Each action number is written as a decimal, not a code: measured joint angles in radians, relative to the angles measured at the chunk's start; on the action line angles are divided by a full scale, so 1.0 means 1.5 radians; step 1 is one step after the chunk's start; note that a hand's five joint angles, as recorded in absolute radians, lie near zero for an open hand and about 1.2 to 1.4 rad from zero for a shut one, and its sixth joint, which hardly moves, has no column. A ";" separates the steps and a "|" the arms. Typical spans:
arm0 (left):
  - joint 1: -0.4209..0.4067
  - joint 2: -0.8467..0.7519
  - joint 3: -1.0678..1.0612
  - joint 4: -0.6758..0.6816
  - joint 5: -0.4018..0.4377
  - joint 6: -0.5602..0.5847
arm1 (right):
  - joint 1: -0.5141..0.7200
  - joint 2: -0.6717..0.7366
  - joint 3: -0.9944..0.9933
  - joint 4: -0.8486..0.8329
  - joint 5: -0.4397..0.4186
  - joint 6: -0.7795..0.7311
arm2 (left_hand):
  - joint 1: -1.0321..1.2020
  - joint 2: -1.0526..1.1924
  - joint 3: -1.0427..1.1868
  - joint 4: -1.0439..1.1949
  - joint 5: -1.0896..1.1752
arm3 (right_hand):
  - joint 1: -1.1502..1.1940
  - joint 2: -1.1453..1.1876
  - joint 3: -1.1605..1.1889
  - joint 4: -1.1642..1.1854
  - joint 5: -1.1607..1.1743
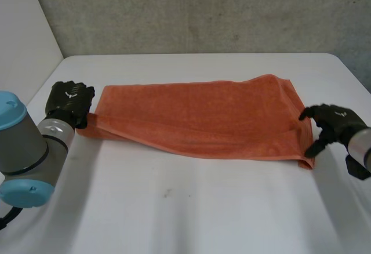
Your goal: Fold the laundry
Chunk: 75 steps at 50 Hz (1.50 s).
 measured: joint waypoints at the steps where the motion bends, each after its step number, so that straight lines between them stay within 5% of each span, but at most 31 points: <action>1: 0.000 0.000 0.000 0.000 0.000 0.000 | -0.020 -0.004 0.029 -0.006 -0.001 0.010 | 0.000 0.000 0.000 0.000 0.000 | 0.004 0.001 0.005 0.014 0.020; 28: 0.003 0.000 -0.001 0.000 0.000 -0.001 | -0.032 0.097 0.029 -0.088 -0.008 0.017 | 0.000 0.000 0.000 0.000 0.000 | 0.147 0.175 0.178 0.183 0.165; 32: 0.003 0.000 -0.001 0.000 0.000 -0.001 | -0.032 0.109 0.016 -0.088 -0.008 0.017 | 0.000 0.000 0.000 0.000 0.000 | 0.366 0.429 0.430 0.438 0.416; 37: 0.003 0.001 -0.002 0.000 0.000 -0.001 | -0.033 0.106 0.000 -0.089 -0.004 0.021 | 0.000 0.000 0.000 0.000 0.000 | 0.418 0.510 0.515 0.527 0.500; 51: -0.002 0.048 -0.009 -0.046 0.000 -0.013 | -0.034 -0.052 -0.058 -0.017 -0.040 0.019 | 0.000 0.000 0.000 0.000 0.000 | 0.421 0.510 0.515 0.528 0.513; 55: -0.003 0.052 -0.011 -0.052 0.000 -0.020 | -0.034 -0.046 -0.063 0.019 -0.061 0.017 | 0.000 0.000 0.000 0.000 0.000 | 0.418 0.504 0.511 0.523 0.510; 65: -0.002 0.046 -0.012 -0.054 0.001 -0.030 | -0.045 0.027 -0.034 0.061 -0.097 0.015 | 0.000 0.000 0.000 0.000 0.000 | 0.126 0.146 0.144 0.150 0.157; 75: 0.004 0.042 -0.011 -0.053 0.003 -0.029 | -0.060 0.034 0.047 -0.013 -0.095 0.015 | 0.000 0.000 0.000 0.000 0.000 | 0.104 0.119 0.117 0.124 0.125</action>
